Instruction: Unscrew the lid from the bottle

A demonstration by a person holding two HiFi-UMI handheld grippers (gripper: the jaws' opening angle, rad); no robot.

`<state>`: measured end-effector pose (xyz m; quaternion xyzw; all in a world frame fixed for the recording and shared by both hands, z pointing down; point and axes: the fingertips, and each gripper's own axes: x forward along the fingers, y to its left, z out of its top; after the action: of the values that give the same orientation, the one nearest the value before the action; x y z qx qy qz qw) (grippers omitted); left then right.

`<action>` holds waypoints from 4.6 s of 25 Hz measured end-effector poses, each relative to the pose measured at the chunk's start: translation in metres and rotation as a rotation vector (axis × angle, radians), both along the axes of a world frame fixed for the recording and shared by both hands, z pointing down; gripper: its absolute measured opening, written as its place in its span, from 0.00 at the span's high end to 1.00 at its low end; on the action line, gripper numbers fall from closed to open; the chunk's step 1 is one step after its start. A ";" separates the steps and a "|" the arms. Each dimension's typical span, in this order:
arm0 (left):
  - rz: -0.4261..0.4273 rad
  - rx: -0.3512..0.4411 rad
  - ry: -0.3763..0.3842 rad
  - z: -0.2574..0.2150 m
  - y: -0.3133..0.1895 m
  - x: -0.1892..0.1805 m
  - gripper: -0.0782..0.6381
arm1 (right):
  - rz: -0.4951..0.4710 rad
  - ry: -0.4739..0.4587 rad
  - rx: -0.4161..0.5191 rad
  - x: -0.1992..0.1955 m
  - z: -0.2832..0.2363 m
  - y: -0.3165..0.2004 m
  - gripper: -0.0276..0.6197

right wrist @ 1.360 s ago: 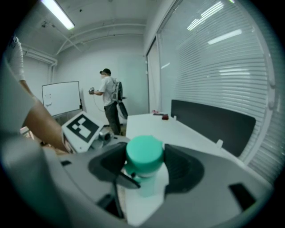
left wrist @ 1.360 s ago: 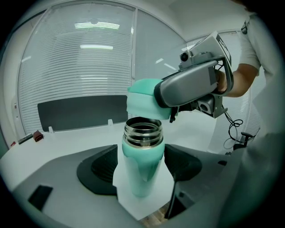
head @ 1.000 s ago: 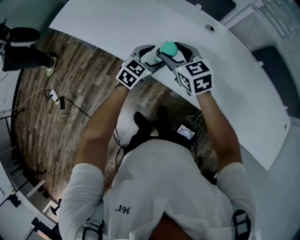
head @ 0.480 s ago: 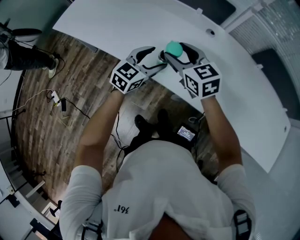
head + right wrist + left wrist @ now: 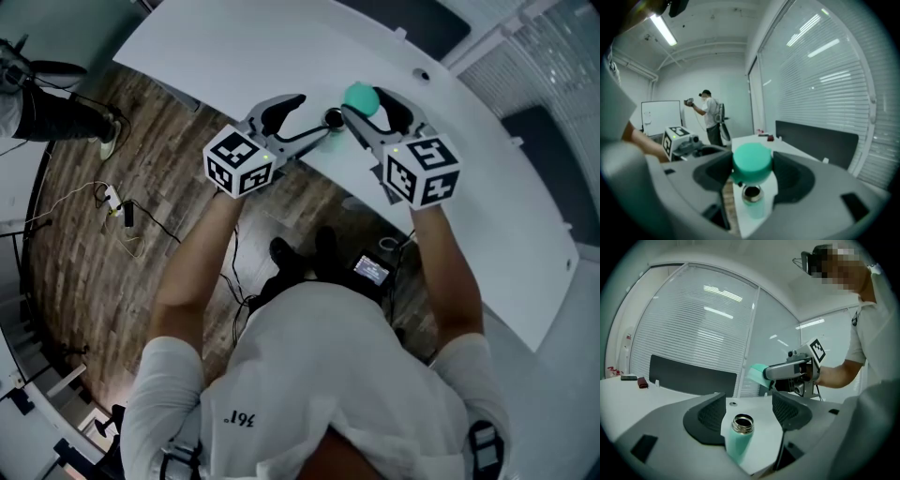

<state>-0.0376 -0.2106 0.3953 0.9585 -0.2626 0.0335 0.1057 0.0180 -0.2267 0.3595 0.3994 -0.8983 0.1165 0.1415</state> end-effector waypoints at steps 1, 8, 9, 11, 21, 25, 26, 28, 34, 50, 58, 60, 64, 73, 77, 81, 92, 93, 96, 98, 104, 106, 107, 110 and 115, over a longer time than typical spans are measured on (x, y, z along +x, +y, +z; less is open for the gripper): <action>-0.006 -0.005 0.025 -0.006 0.001 -0.004 0.43 | 0.004 -0.009 0.002 0.001 -0.004 0.001 0.52; -0.040 -0.003 0.182 -0.051 0.020 -0.026 0.49 | 0.029 -0.073 0.030 0.006 -0.036 0.012 0.52; -0.047 -0.004 0.205 -0.058 0.023 -0.029 0.50 | 0.031 -0.082 0.034 0.006 -0.040 0.014 0.52; -0.058 -0.002 0.244 -0.071 0.029 -0.034 0.53 | 0.034 -0.103 0.042 0.005 -0.049 0.018 0.52; -0.086 0.014 0.401 -0.114 0.065 -0.055 0.57 | 0.047 -0.227 0.071 0.008 -0.084 0.051 0.52; -0.091 -0.001 0.456 -0.117 0.082 -0.057 0.58 | 0.066 -0.280 0.053 0.016 -0.084 0.065 0.52; -0.094 -0.008 0.468 -0.117 0.086 -0.059 0.58 | 0.067 -0.294 0.045 0.017 -0.083 0.068 0.52; -0.102 -0.022 0.485 -0.116 0.094 -0.063 0.59 | 0.064 -0.316 0.025 0.017 -0.080 0.074 0.52; -0.126 -0.074 0.513 -0.104 0.116 -0.079 0.59 | 0.066 -0.355 -0.020 0.014 -0.070 0.096 0.52; -0.152 -0.214 0.557 -0.060 0.142 -0.099 0.59 | 0.094 -0.394 -0.093 0.008 -0.045 0.114 0.52; -0.077 -0.239 0.556 -0.063 0.175 -0.115 0.60 | 0.164 -0.389 -0.120 -0.004 -0.041 0.145 0.52; -0.060 -0.253 0.554 -0.059 0.180 -0.117 0.60 | 0.180 -0.388 -0.125 -0.007 -0.038 0.150 0.52; -0.023 -0.271 0.549 -0.054 0.189 -0.117 0.60 | 0.202 -0.390 -0.128 -0.011 -0.034 0.159 0.52; -0.007 -0.268 0.547 -0.051 0.203 -0.116 0.60 | 0.191 -0.385 -0.135 -0.016 -0.027 0.168 0.52; -0.040 -0.249 0.546 -0.054 0.206 -0.116 0.60 | 0.156 -0.390 -0.124 -0.018 -0.031 0.164 0.52; -0.077 -0.236 0.538 -0.055 0.211 -0.104 0.60 | 0.113 -0.387 -0.124 -0.010 -0.034 0.165 0.52; -0.162 -0.244 0.553 -0.047 0.237 -0.035 0.60 | 0.031 -0.362 -0.150 0.044 -0.024 0.180 0.52; -0.172 -0.243 0.551 -0.046 0.240 -0.032 0.60 | 0.024 -0.362 -0.153 0.048 -0.022 0.182 0.52; -0.199 -0.238 0.537 -0.045 0.249 -0.018 0.60 | 0.002 -0.371 -0.152 0.061 -0.023 0.188 0.52; -0.214 -0.232 0.529 -0.045 0.257 -0.007 0.60 | -0.013 -0.378 -0.152 0.071 -0.023 0.195 0.52; -0.248 -0.212 0.526 -0.050 0.274 0.005 0.60 | -0.055 -0.390 -0.151 0.080 -0.026 0.208 0.52; -0.262 -0.206 0.525 -0.050 0.279 0.007 0.60 | -0.068 -0.393 -0.150 0.082 -0.025 0.212 0.52; -0.268 -0.204 0.524 -0.049 0.282 0.009 0.60 | -0.073 -0.395 -0.151 0.083 -0.025 0.213 0.52; -0.282 -0.204 0.521 -0.048 0.290 0.012 0.60 | -0.087 -0.399 -0.152 0.086 -0.025 0.219 0.52; -0.293 -0.206 0.522 -0.049 0.304 0.011 0.60 | -0.090 -0.402 -0.143 0.087 -0.027 0.232 0.52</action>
<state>-0.0269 0.0932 0.3468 0.8711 -0.3570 -0.2027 0.2695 0.1048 0.0053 0.3325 0.3165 -0.9148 0.2509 -0.0072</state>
